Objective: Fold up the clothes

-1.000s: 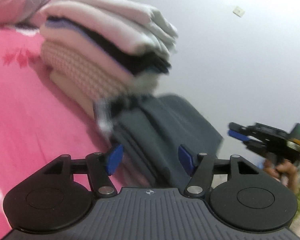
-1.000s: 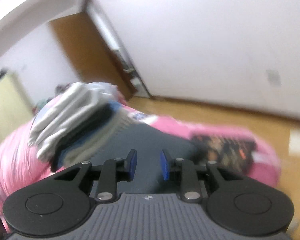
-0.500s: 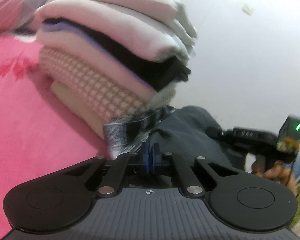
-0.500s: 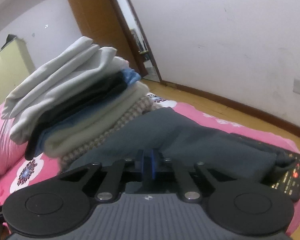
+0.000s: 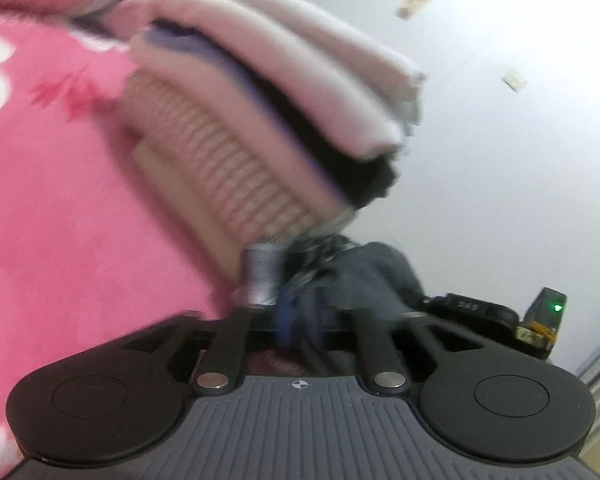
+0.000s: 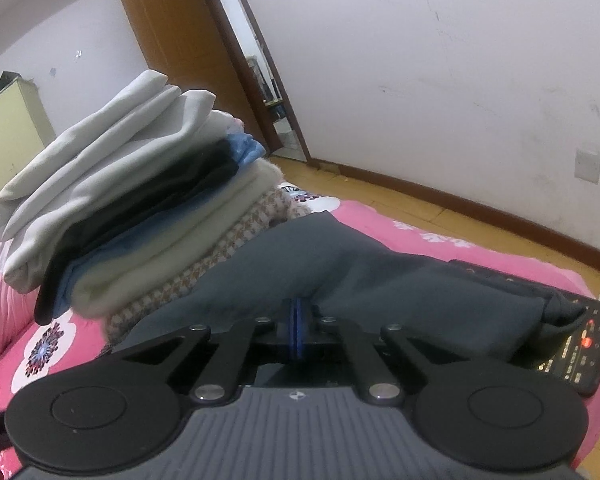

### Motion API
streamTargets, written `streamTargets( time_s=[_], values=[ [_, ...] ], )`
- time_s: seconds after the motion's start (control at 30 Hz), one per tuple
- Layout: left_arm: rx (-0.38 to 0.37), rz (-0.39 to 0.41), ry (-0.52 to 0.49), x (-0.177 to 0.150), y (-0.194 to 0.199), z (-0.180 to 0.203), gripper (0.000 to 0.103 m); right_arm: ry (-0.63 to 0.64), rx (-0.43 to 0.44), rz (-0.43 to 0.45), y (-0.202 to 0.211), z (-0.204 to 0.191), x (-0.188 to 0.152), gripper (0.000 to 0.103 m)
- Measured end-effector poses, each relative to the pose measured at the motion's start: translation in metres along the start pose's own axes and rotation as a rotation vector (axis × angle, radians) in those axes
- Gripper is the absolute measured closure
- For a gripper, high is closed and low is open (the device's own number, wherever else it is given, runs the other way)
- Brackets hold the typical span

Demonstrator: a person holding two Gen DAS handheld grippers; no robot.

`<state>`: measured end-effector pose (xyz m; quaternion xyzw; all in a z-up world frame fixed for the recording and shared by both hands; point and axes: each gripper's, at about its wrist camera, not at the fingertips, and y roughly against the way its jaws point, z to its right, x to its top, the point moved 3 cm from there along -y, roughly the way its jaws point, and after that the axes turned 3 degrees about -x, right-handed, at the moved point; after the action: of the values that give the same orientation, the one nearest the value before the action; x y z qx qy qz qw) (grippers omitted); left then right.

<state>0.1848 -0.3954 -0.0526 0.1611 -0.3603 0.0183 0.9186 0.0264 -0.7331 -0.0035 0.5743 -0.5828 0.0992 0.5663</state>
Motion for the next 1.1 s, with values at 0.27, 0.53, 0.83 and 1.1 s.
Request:
streamTargets(
  time_s=[0.27, 0.53, 0.83, 1.1],
  values=[
    [-0.059, -0.173, -0.020, -0.003, -0.042, 0.001, 0.091, -0.036, 0.026, 0.003, 0.001, 0.006, -0.004, 0.103],
    [-0.112, -0.203, 0.004, -0.004, -0.021, -0.006, 0.085, -0.023, 0.018, 0.014, -0.002, 0.001, -0.008, 0.103],
    [-0.086, -0.243, -0.019, -0.012, -0.039, 0.002, 0.047, 0.132, 0.012, 0.092, 0.020, -0.022, 0.030, 0.098],
    [-0.101, -0.241, -0.038, -0.012, -0.043, 0.003, 0.077, 0.194, -0.015, -0.161, -0.054, -0.011, 0.078, 0.027]
  ],
)
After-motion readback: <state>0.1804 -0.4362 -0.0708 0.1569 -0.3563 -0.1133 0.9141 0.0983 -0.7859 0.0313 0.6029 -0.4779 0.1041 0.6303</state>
